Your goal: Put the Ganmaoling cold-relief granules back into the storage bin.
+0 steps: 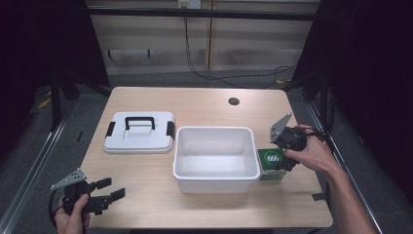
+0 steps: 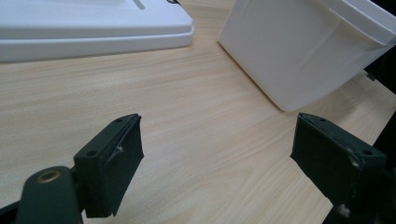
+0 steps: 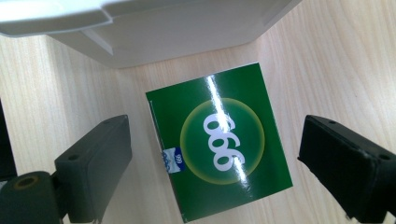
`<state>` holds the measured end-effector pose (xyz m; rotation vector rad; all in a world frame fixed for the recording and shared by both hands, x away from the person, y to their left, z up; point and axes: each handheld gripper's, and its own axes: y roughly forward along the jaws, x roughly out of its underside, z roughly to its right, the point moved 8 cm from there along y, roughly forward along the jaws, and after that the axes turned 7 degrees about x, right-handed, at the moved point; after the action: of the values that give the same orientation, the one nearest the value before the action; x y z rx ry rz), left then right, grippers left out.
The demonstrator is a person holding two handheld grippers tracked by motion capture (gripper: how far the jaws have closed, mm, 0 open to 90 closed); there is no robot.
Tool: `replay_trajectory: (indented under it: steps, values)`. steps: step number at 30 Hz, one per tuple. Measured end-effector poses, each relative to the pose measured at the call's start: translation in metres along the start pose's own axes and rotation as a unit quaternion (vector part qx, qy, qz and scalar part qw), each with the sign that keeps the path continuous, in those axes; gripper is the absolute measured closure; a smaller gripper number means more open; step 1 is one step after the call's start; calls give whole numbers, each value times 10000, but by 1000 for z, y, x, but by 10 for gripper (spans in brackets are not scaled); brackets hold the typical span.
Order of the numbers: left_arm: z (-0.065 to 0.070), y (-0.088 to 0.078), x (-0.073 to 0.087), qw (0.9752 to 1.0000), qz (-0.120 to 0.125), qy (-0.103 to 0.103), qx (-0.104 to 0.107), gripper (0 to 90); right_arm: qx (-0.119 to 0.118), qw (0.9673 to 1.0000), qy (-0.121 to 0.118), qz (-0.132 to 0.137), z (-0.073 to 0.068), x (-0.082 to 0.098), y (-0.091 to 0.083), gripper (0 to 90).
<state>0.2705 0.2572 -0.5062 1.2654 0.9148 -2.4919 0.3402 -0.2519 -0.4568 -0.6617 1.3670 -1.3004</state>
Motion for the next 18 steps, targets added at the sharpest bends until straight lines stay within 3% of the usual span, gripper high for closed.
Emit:
replay_trajectory:
  steps: [4, 6, 13, 18]
  values:
    - [0, 0, 0, 10000, 2, -8, 2, 162, -119, 9997, 54, -183, -1, 3, 2, 86]
    - [0, 0, 0, 10000, 2, -5, 10, 162, -115, 9995, -118, -260, 1, 4, 4, 87]
    - [0, 0, 0, 10000, 9, -14, 0, 163, -105, 9987, -238, -433, 2, 4, 8, 87]
    - [0, 1, 1, 10000, -25, -14, 32, 163, -187, 9955, -371, -855, 1, 10, 19, 88]
